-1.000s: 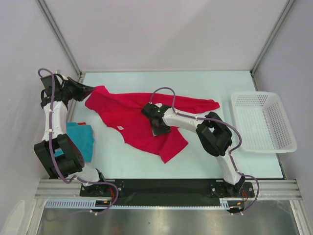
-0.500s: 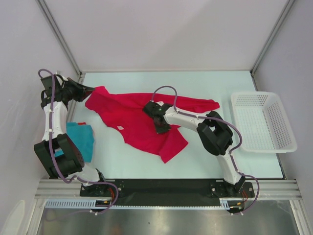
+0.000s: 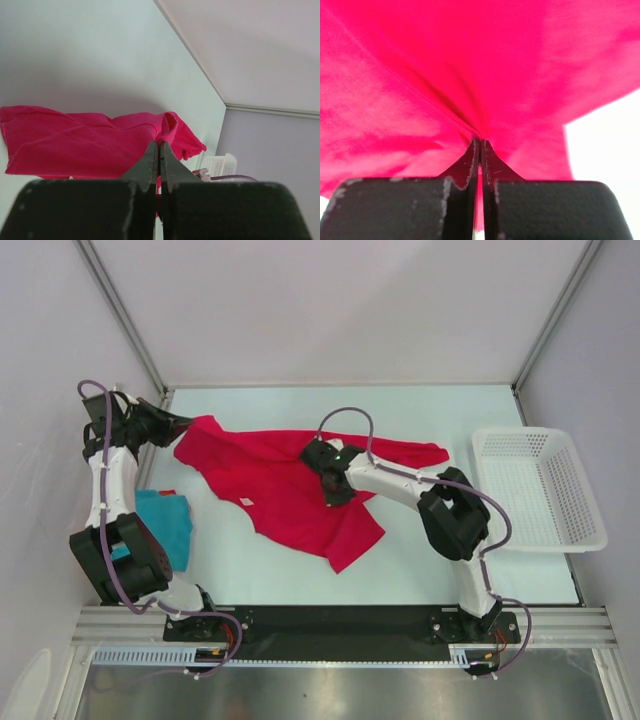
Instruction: Fold and stack the t-shirts
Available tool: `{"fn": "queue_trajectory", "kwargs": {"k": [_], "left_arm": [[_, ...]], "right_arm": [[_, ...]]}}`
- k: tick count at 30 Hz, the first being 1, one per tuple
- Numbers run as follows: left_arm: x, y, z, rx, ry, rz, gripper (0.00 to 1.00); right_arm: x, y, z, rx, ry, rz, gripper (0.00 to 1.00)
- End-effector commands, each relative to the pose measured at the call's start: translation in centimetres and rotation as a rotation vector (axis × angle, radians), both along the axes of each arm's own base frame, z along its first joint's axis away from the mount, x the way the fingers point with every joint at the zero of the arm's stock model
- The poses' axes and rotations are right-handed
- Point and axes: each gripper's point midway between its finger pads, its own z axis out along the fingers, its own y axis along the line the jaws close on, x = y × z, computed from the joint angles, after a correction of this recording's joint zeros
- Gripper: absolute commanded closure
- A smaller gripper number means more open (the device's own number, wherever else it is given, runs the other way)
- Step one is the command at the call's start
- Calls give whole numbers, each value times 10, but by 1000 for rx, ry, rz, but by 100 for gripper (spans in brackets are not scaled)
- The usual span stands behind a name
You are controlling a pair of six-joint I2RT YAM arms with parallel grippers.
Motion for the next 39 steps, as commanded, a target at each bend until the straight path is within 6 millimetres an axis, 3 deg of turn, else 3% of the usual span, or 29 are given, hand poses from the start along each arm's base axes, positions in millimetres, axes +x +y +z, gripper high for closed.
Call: {"fn": "queue_trajectory", "kwargs": {"k": [1, 2, 3, 6, 7, 9, 10, 12, 13, 15, 16, 17, 18, 19, 20, 21, 22, 23, 24, 26, 30, 34, 36, 39], "left_arm": [[7, 1, 45, 19, -112, -28, 100], [7, 0, 51, 13, -121, -29, 100], [6, 0, 59, 17, -135, -28, 100], [3, -3, 87, 20, -180, -31, 100], [1, -5, 104, 28, -209, -34, 100], [-4, -9, 123, 29, -237, -48, 100], [-10, -13, 142, 38, -266, -56, 100], [-21, -21, 163, 36, -297, -82, 100], [-27, -25, 181, 47, -337, -92, 100], [-44, -36, 216, 57, -430, -114, 100], [-49, -39, 220, 46, -456, -119, 100], [-67, -49, 238, 18, -500, -124, 100], [-74, -56, 249, 13, -556, -160, 100], [-77, -58, 239, -23, -540, -161, 100], [-83, -63, 242, -70, -542, -157, 100], [-100, -68, 261, -44, -630, -144, 100], [-102, -66, 252, -70, -622, -115, 100], [-109, -68, 257, -101, -629, -97, 100], [-125, -74, 268, -91, -668, -91, 100], [-137, -76, 280, -98, -699, -48, 100], [-170, -89, 312, -114, -786, -39, 100], [-194, -100, 351, -112, -870, -50, 100], [-200, -102, 366, -110, -903, -55, 100], [-213, -107, 404, -82, -986, -67, 100]], "right_arm": [[45, -36, 116, 63, -226, -77, 100], [52, -47, 136, 52, -265, -95, 100], [60, -51, 175, 97, -339, -113, 100], [76, -89, 237, 94, -451, -166, 100], [88, -105, 275, 112, -528, -200, 100], [87, -126, 307, 107, -571, -232, 100], [86, -139, 341, 130, -642, -266, 100], [78, -157, 368, 117, -693, -290, 100], [68, -170, 395, 139, -756, -318, 100], [53, -182, 414, 153, -794, -335, 100], [46, -187, 423, 160, -818, -348, 100], [31, -199, 437, 182, -852, -364, 100], [23, -200, 442, 192, -865, -365, 100], [16, -206, 447, 186, -884, -379, 100], [2, -218, 455, 197, -904, -395, 100], [-6, -219, 458, 203, -911, -392, 100], [-14, -228, 462, 199, -926, -413, 100], [-21, -234, 462, 195, -926, -422, 100], [-33, -243, 467, 213, -941, -432, 100], [-50, -257, 473, 243, -960, -448, 100], [-70, -273, 476, 278, -973, -465, 100], [-80, -282, 484, 307, -1000, -482, 100], [-81, -282, 486, 320, -1008, -481, 100], [-75, -279, 488, 315, -1019, -481, 100]]}}
